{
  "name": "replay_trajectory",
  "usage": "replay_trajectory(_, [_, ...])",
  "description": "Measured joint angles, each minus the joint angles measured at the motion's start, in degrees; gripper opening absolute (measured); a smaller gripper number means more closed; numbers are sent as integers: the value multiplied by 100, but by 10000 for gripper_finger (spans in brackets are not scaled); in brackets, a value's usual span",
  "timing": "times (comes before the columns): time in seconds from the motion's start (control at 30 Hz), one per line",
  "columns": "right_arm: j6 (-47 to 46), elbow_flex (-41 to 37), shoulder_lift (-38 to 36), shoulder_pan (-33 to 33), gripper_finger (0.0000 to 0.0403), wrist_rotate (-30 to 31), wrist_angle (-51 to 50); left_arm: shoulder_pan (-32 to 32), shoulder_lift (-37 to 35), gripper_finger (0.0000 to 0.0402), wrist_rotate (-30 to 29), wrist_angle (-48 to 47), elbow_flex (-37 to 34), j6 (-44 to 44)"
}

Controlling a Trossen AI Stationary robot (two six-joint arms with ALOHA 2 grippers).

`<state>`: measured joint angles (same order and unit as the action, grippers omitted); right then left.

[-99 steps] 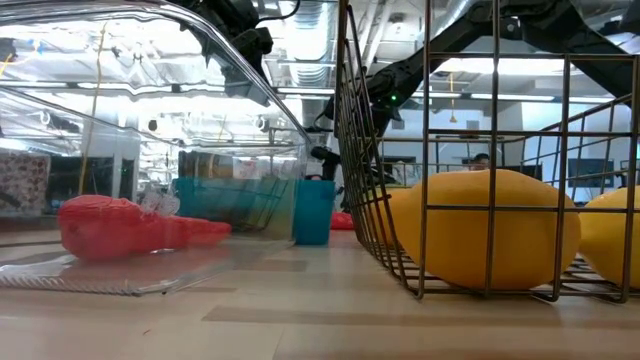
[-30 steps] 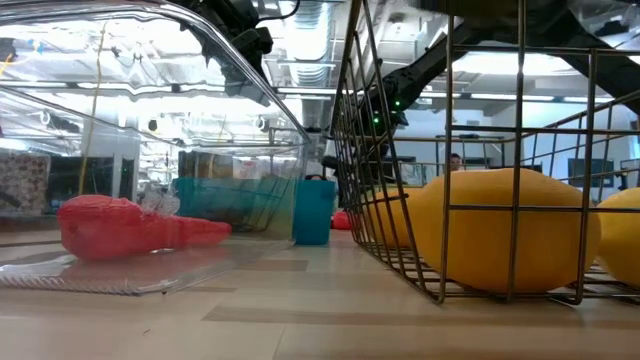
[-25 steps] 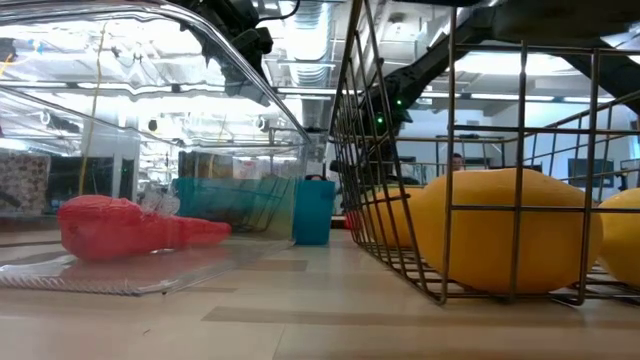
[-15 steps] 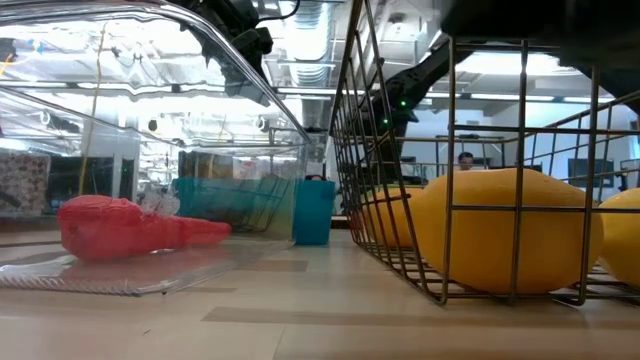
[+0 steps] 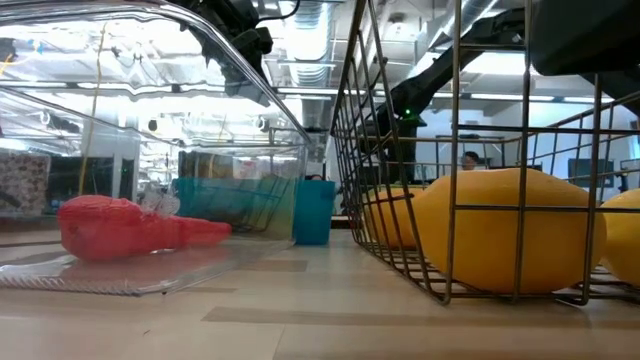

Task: Sort produce into baskets
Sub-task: Put the carrot into the transparent basket

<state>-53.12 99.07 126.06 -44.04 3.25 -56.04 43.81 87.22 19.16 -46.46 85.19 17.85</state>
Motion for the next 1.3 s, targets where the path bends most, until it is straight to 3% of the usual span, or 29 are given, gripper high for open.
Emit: replay_trajectory(1.3, [558,15,-542,-137,286,240,-598,-2,0,194,2,-14,0,-2])
